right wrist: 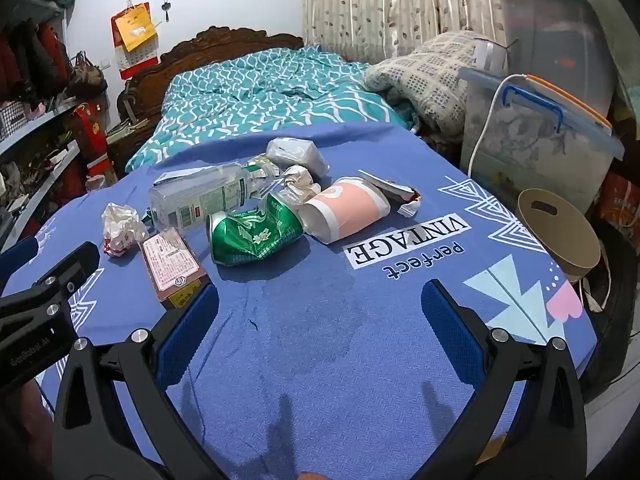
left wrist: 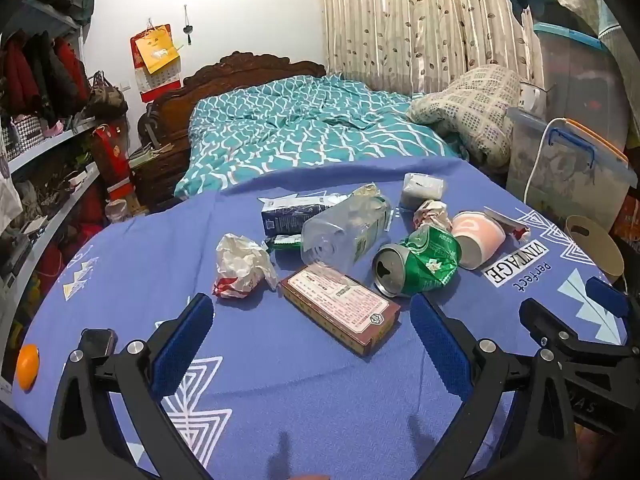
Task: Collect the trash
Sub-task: 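Move both tools toward the trash on the blue bedspread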
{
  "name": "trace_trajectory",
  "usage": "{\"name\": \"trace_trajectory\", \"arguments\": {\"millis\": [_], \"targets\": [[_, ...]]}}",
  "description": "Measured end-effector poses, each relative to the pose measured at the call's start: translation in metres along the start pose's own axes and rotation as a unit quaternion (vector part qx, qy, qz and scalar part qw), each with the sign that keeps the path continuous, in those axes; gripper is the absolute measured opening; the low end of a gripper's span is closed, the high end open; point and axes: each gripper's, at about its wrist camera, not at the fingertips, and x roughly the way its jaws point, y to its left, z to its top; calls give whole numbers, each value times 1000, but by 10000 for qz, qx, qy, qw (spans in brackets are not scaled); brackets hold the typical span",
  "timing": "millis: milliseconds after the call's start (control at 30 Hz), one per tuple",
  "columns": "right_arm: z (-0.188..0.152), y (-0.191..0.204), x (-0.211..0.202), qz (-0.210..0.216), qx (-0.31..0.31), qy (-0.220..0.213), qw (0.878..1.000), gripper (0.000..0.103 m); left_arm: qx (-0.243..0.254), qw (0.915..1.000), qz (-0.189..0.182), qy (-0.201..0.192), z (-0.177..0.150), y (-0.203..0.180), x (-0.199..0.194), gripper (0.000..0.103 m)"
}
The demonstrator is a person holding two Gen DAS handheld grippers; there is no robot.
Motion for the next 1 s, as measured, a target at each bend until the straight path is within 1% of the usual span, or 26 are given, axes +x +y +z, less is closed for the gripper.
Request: {"name": "trace_trajectory", "arguments": {"millis": [233, 333, 467, 567, 667, 767, 833, 867, 1000], "targets": [[0, 0, 2, 17, -3, 32, 10000, 100, 6, 10000, -4, 44, 0, 1, 0, 94], [0, 0, 1, 2, 23, 38, 10000, 100, -36, 9999, -49, 132, -5, 4, 5, 94], [1, -4, 1, -18, 64, 78, 9999, 100, -177, 9992, -62, 353, -14, 4, 14, 94], [-1, -4, 3, -5, 104, 127, 9999, 100, -223, 9975, -200, 640, -28, 6, 23, 94], [-4, -6, 7, 50, 164, 194, 9997, 100, -240, 9964, -176, 795, -43, 9, 28, 94], [-7, -6, 11, 124, 204, 329, 9992, 100, -381, 9935, -125, 1063, -58, 19, 37, 94], [-11, -5, 17, 145, 193, 444, 9987, 100, -630, 9892, -79, 1322, -65, 32, 47, 94], [-13, -4, 20, 175, 200, 512, 9983, 100, -702, 9879, -57, 1384, -66, 37, 49, 94], [-23, 1, 30, 246, 188, 733, 9968, 100, -1010, 9818, 242, 1588, -77, 60, 62, 94]]}}
